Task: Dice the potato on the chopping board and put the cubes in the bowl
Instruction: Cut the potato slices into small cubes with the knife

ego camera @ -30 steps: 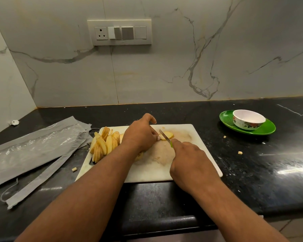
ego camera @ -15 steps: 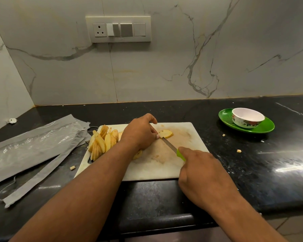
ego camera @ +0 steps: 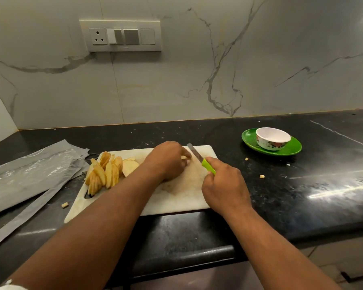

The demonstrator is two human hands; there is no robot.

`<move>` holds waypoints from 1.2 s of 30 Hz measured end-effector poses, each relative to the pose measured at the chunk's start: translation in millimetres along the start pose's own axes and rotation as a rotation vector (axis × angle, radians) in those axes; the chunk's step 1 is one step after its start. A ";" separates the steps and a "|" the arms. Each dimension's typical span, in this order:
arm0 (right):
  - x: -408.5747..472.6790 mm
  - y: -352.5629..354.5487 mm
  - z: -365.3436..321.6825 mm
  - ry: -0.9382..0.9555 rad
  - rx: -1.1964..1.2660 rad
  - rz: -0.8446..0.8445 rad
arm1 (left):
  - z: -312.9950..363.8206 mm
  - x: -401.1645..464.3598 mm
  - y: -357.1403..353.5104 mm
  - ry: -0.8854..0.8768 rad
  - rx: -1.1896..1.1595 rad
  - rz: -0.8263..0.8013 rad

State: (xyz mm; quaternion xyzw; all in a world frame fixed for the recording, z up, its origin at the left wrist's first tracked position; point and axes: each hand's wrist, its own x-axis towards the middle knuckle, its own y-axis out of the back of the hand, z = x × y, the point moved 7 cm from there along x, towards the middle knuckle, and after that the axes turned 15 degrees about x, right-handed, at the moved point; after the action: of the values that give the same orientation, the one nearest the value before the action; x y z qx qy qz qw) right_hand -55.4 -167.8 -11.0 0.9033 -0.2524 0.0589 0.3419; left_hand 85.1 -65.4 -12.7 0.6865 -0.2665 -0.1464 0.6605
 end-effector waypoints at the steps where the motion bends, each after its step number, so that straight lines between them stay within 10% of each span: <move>1: 0.2 -0.3 0.6 -0.002 0.000 0.000 | 0.2 0.7 1.2 0.019 -0.029 0.001; 11: 0.9 -3.1 0.1 -0.015 -0.040 -0.012 | -29.4 2.1 -1.1 0.264 -0.444 0.011; 21: 3.1 -3.3 3.6 -0.028 -0.029 -0.002 | -27.4 -5.6 -5.8 -0.046 -0.241 -0.198; 36: 3.2 -3.5 3.3 0.012 -0.075 -0.007 | -21.0 -0.7 -6.5 0.083 -0.331 -0.055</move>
State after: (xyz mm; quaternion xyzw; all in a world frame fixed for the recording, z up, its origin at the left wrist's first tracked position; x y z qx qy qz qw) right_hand -51.1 -169.0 -14.7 0.8903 -0.2494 0.0535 0.3773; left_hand 97.2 -47.7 -17.4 0.5808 -0.1923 -0.1777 0.7708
